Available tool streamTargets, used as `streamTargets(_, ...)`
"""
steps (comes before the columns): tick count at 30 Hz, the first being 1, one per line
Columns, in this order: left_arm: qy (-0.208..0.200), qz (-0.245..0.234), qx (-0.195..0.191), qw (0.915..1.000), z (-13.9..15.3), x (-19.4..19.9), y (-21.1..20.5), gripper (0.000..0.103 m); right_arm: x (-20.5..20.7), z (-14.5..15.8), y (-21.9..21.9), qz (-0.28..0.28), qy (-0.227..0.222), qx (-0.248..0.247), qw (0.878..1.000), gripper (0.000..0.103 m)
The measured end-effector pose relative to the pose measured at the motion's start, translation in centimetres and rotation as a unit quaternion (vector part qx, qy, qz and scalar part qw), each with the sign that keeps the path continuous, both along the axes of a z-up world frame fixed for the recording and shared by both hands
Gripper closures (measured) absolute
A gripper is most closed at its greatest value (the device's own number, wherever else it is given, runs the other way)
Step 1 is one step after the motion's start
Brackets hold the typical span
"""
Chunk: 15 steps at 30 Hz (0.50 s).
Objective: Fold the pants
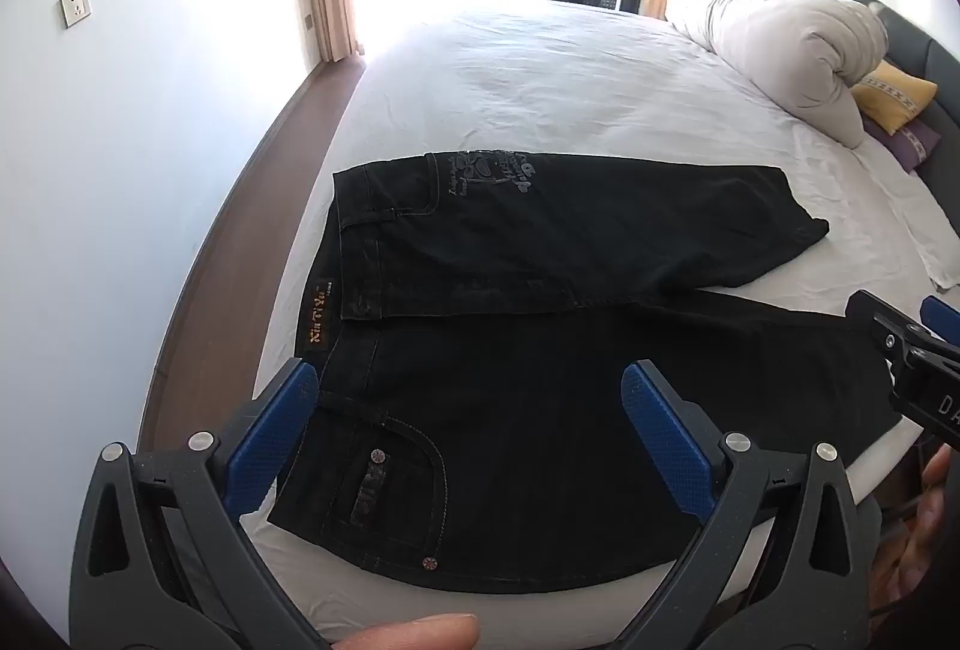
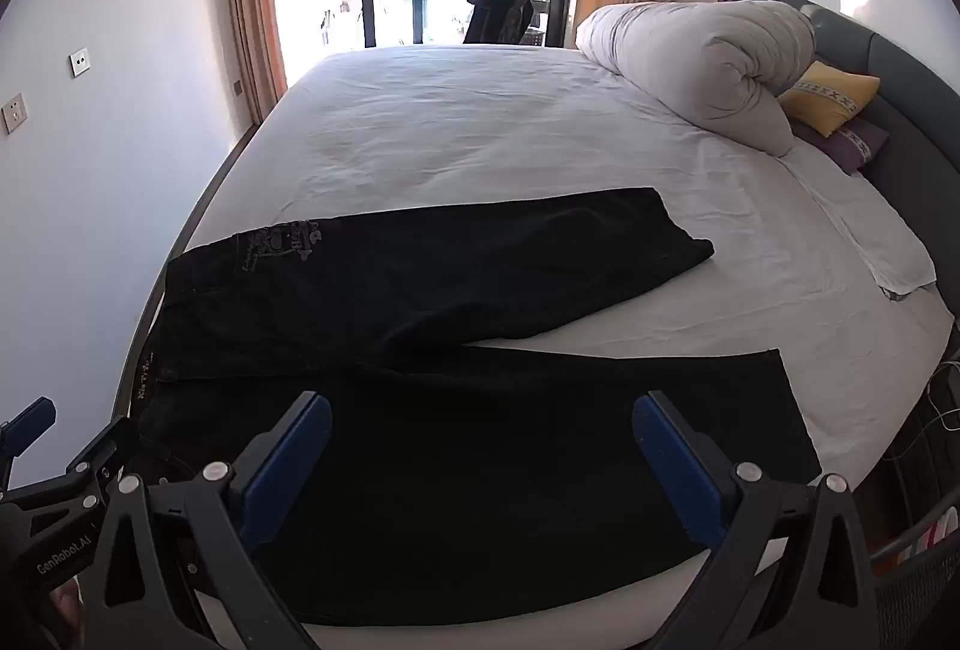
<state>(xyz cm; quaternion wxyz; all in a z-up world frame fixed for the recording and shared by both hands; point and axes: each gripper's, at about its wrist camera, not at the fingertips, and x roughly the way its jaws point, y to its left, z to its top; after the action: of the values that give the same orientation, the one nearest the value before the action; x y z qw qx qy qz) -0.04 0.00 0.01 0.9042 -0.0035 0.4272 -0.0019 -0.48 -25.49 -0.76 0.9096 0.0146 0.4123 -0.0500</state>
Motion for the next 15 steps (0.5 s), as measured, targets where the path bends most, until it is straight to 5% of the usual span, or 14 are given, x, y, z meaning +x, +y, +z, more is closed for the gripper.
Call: streamTargets(15,0.005,0.000,-0.001,1.0000,0.24,-0.43,-0.43,0.000,-0.03,-0.28,0.08,-0.001,0.001,-0.002,1.000,0.000)
